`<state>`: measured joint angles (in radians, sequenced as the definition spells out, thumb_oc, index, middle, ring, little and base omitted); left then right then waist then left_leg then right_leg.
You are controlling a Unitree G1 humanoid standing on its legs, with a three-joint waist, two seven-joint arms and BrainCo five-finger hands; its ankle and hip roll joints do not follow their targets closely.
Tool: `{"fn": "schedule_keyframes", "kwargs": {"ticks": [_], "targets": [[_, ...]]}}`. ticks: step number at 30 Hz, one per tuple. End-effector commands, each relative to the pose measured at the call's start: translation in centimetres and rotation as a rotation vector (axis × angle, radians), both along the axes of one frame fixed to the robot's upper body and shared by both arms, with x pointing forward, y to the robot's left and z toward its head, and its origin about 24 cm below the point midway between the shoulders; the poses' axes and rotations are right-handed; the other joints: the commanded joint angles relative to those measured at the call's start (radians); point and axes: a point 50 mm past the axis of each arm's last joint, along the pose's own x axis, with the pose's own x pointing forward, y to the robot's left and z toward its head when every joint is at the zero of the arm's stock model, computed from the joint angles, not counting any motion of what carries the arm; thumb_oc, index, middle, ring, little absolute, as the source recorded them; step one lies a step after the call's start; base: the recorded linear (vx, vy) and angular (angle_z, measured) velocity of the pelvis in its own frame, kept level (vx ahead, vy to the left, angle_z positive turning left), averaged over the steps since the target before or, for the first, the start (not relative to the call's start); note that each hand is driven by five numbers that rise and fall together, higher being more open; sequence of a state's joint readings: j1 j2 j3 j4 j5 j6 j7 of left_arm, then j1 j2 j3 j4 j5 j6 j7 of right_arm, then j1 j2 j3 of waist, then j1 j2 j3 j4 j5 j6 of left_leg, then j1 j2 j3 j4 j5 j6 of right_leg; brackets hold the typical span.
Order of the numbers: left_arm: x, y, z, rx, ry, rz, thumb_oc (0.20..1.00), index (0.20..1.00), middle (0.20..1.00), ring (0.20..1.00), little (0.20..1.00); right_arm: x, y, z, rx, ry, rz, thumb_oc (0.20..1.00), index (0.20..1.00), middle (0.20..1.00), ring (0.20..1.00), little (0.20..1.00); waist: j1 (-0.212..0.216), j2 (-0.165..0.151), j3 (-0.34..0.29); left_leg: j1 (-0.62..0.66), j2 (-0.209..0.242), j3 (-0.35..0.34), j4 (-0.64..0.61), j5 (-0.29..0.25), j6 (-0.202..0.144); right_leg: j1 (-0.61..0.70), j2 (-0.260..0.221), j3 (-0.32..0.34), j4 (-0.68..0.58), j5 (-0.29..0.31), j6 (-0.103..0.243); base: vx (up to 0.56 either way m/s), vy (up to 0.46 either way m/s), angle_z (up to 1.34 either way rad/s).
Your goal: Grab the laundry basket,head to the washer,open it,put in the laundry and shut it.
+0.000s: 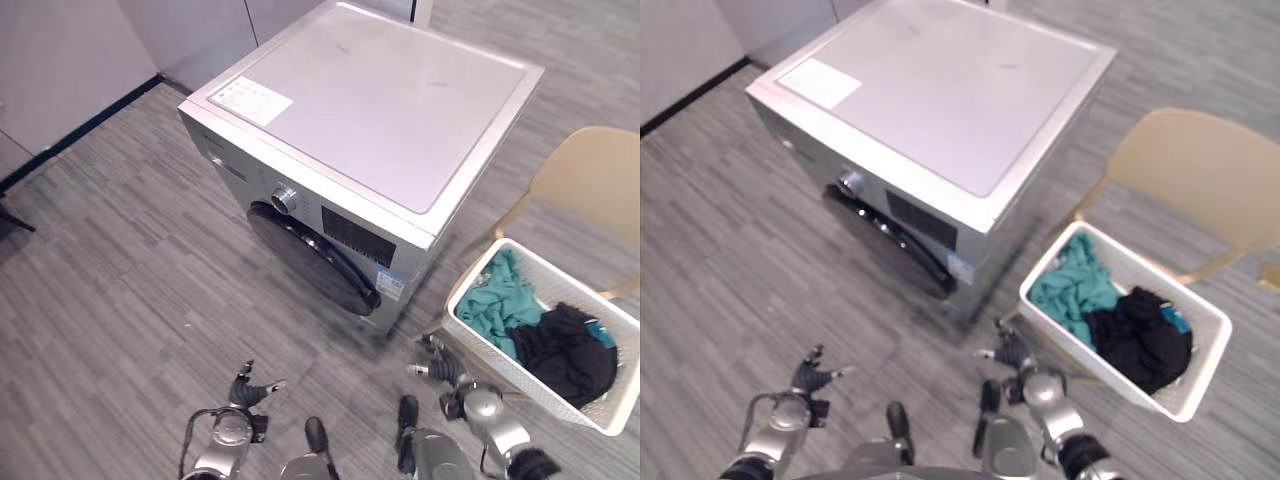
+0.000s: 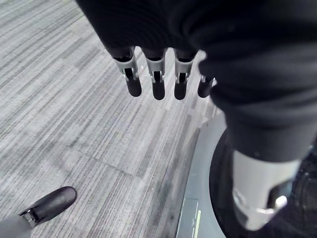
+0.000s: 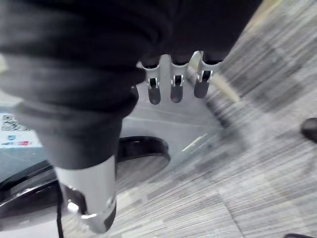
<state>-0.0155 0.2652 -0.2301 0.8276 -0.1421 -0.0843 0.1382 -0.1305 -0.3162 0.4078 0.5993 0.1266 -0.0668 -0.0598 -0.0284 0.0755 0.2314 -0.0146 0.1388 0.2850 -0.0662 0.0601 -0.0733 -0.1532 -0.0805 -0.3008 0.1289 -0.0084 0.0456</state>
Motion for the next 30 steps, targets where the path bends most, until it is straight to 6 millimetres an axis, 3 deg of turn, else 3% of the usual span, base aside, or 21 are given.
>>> {"fn": "schedule_keyframes", "kwargs": {"ticks": [1, 6, 11, 12, 13, 17, 20, 25, 30], "targets": [[0.4, 2.1, 1.0, 0.060, -0.052, 0.031, 1.000, 1.000, 1.000, 1.000, 1.000, 1.6, 2.8, 2.6, 0.126, -0.143, 0.027, 1.000, 1.000, 1.000, 1.000, 1.000, 0.025, -0.053, 0.022, -0.061, -0.128, -0.062, 0.033, -0.055, 0.038, 0.002, -0.006, 0.118, -0.029, -0.067, 0.047, -0.01, 0.015, 1.03], [-1.8, 2.3, -0.2, 0.057, 0.026, 0.050, 1.000, 1.000, 1.000, 1.000, 1.000, 3.9, 4.4, 5.5, 0.165, -0.259, 0.053, 1.000, 1.000, 1.000, 1.000, 1.000, 0.064, -0.019, -0.005, -0.067, -0.131, -0.086, -0.012, -0.022, 0.036, 0.023, -0.008, 0.076, -0.103, -0.053, 0.053, 0.04, -0.015, 0.87], [-1.5, 2.5, 0.0, 0.060, 0.005, 0.067, 1.000, 1.000, 1.000, 1.000, 1.000, 6.1, 4.4, 7.6, 0.186, -0.335, 0.012, 1.000, 1.000, 1.000, 1.000, 1.000, 0.083, -0.009, 0.015, -0.090, -0.128, -0.101, -0.021, -0.004, 0.032, 0.011, -0.010, 0.060, -0.115, -0.045, 0.052, -0.03, -0.004, -0.02], [-1.1, 2.4, 0.3, 0.056, -0.013, 0.070, 1.000, 1.000, 1.000, 1.000, 1.000, 7.1, 3.7, 8.9, 0.174, -0.387, -0.030, 1.000, 1.000, 1.000, 1.000, 1.000, 0.091, -0.003, 0.022, -0.106, -0.126, -0.105, -0.021, 0.003, 0.030, 0.001, -0.014, 0.053, -0.120, -0.040, 0.053, -0.01, 0.009, 0.05], [-1.1, 2.4, 0.3, 0.056, -0.013, 0.070, 1.000, 1.000, 1.000, 1.000, 1.000, 7.1, 3.7, 8.9, 0.174, -0.387, -0.031, 1.000, 1.000, 1.000, 1.000, 1.000, 0.092, -0.003, 0.022, -0.106, -0.126, -0.105, -0.021, 0.003, 0.030, 0.001, -0.014, 0.053, -0.120, -0.040, 0.053, -0.03, 0.014, 0.09], [-0.3, 2.4, 0.8, 0.061, -0.049, 0.064, 1.000, 1.000, 1.000, 1.000, 1.000, 8.9, 2.2, 11.9, 0.136, -0.520, -0.115, 1.000, 1.000, 1.000, 1.000, 1.000, 0.101, 0.005, 0.042, -0.141, -0.124, -0.113, -0.021, 0.014, 0.023, -0.029, -0.019, 0.049, -0.119, -0.032, 0.055, -0.04, 0.019, 0.05], [0.1, 2.4, 1.0, 0.080, -0.060, 0.059, 1.000, 1.000, 1.000, 1.000, 1.000, 8.7, 0.4, 14.3, 0.067, -0.655, -0.166, 1.000, 1.000, 1.000, 1.000, 1.000, 0.091, -0.003, 0.047, -0.153, -0.122, -0.116, -0.021, 0.013, 0.022, -0.038, -0.024, 0.046, -0.111, -0.033, 0.055, 0.01, 0.026, 0.10], [0.1, 2.3, 1.0, 0.094, -0.052, 0.041, 1.000, 1.000, 1.000, 1.000, 1.000, 7.5, -0.5, 13.8, 0.033, -0.665, -0.174, 1.000, 1.000, 1.000, 1.000, 1.000, 0.073, -0.020, 0.044, -0.143, -0.123, -0.108, -0.021, 0.002, 0.027, -0.033, -0.028, 0.052, -0.105, -0.033, 0.059, 0.03, 0.007, 0.03], [0.6, 1.7, 1.2, 0.096, -0.071, 0.004, 1.000, 1.000, 1.000, 1.000, 1.000, 6.8, 0.7, 12.6, 0.018, -0.626, -0.112, 1.000, 1.000, 1.000, 1.000, 1.000, 0.061, -0.030, 0.046, -0.122, -0.131, -0.093, -0.021, -0.014, 0.039, -0.029, -0.032, 0.075, -0.097, -0.029, 0.065, 0.03, 0.028, -0.05]]}}
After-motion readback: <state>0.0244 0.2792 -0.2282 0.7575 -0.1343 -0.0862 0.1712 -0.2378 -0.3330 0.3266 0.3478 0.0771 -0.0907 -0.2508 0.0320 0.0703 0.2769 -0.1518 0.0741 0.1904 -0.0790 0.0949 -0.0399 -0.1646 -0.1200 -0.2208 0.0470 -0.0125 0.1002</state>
